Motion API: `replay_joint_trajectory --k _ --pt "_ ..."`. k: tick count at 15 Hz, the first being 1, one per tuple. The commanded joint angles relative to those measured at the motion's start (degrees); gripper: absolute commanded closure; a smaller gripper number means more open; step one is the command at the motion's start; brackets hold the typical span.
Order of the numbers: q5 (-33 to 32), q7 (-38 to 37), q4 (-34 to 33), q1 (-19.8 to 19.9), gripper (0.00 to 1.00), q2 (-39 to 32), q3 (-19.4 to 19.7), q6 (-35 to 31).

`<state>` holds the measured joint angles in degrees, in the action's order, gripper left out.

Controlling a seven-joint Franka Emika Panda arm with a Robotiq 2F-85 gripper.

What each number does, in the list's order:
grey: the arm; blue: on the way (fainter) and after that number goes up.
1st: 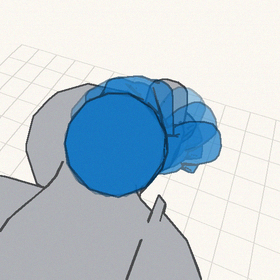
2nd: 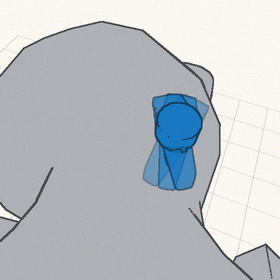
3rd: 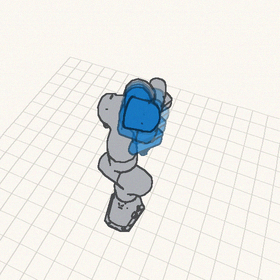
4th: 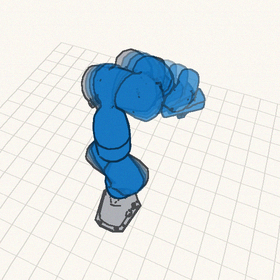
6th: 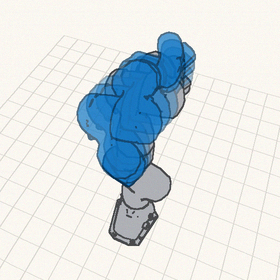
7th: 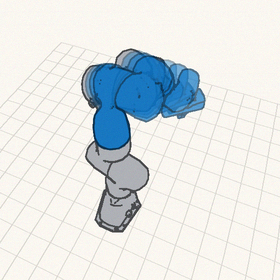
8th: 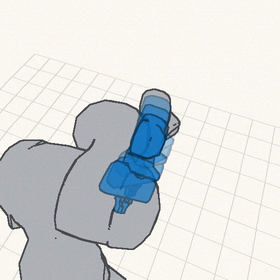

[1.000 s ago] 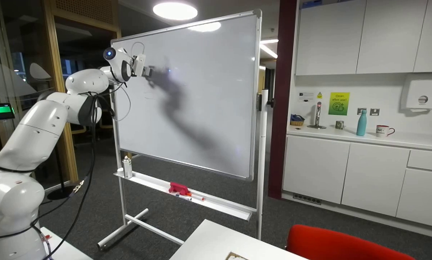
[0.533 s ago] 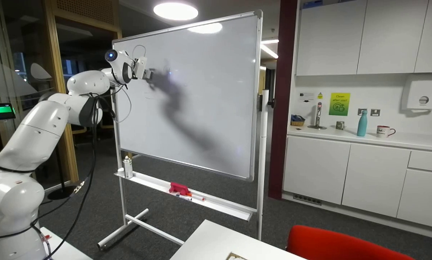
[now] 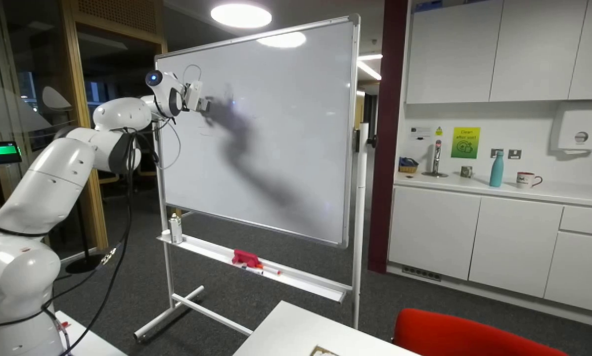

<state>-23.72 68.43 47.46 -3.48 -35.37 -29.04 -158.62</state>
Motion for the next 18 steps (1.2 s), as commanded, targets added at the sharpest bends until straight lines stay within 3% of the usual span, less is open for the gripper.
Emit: replay_joint_trajectory --k 1,9,18 --pt "0.22 -0.28 4.05 2.45 0.66 -0.57 1.08 1.54" --pt "0.91 0.21 2.68 2.23 0.66 -0.37 0.15 1.49" --pt "-0.04 -2.87 -6.96 -1.12 0.66 1.38 0.75 4.92"
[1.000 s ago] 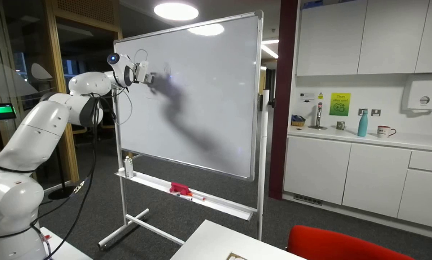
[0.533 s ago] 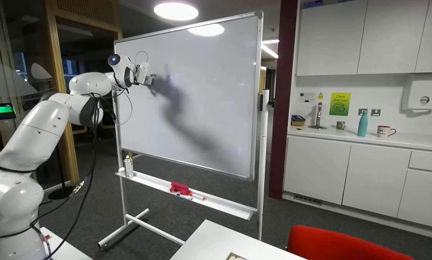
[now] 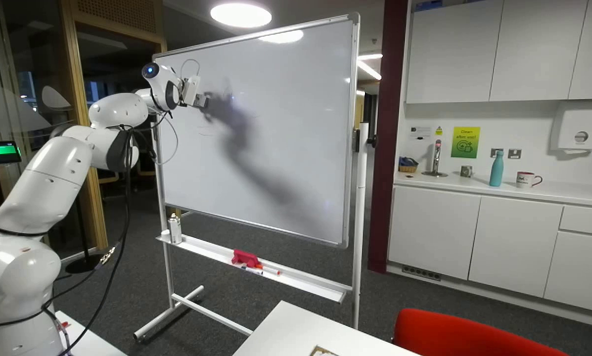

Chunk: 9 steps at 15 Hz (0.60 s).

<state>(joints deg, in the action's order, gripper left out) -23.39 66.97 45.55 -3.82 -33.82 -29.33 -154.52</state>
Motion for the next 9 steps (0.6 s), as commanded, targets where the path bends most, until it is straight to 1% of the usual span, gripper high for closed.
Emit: replay_joint_trajectory --k 1,5,9 --pt "-0.5 -1.85 -6.35 -0.91 0.66 -0.35 1.23 0.65" --pt "-0.76 -2.73 -9.03 -0.98 0.66 -1.37 2.28 0.68" --pt "-0.67 -2.78 -8.16 -1.15 0.66 -2.97 3.01 1.24"
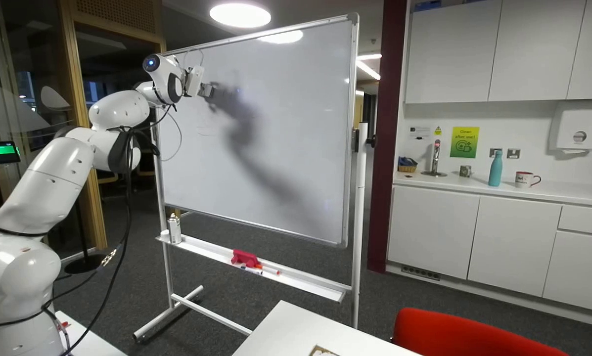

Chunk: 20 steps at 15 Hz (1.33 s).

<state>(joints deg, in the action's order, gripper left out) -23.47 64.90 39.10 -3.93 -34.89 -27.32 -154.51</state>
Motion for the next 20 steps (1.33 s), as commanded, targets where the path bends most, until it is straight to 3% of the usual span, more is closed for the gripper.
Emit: replay_joint_trajectory --k 1,12,20 --pt "-0.78 -0.79 -1.44 -1.2 0.66 -2.26 1.19 1.34" --pt "-0.46 -3.51 4.87 0.6 0.66 -3.47 4.3 2.66" --pt "-0.42 -5.28 9.04 0.85 0.66 -2.69 4.52 3.87"
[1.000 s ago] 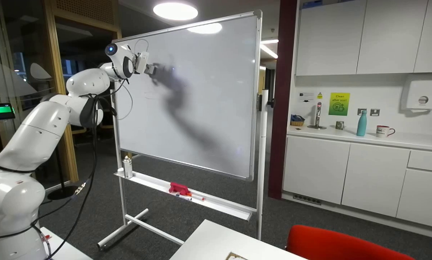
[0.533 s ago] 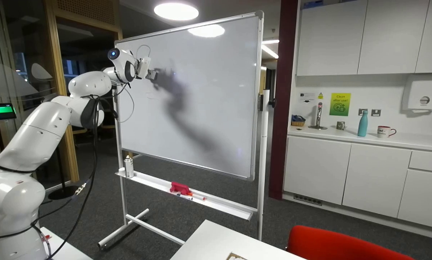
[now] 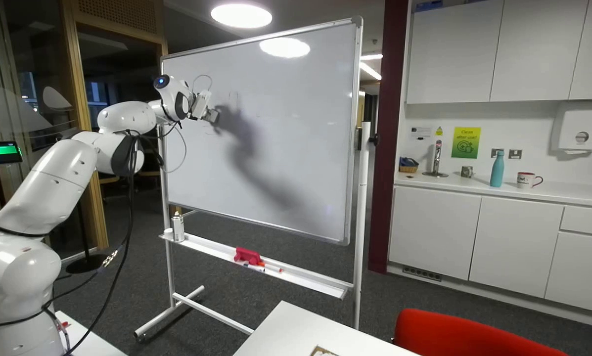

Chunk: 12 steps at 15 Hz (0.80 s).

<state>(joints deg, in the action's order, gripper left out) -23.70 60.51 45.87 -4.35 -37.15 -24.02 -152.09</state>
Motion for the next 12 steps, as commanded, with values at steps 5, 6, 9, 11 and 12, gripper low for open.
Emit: replay_joint_trajectory --k 5,6,9,11,12 --pt "-0.47 0.62 -0.6 -0.4 0.66 -0.16 0.43 1.99" --pt "-0.45 0.93 -1.46 -0.84 0.66 -0.03 0.15 2.47" --pt "-0.27 1.7 -4.06 -2.24 0.66 0.27 -0.65 5.0" --pt "0.52 2.43 -5.87 -3.06 0.66 0.61 -1.85 7.6" --pt "6.11 4.67 -7.51 -6.58 0.66 1.03 3.3 9.12"
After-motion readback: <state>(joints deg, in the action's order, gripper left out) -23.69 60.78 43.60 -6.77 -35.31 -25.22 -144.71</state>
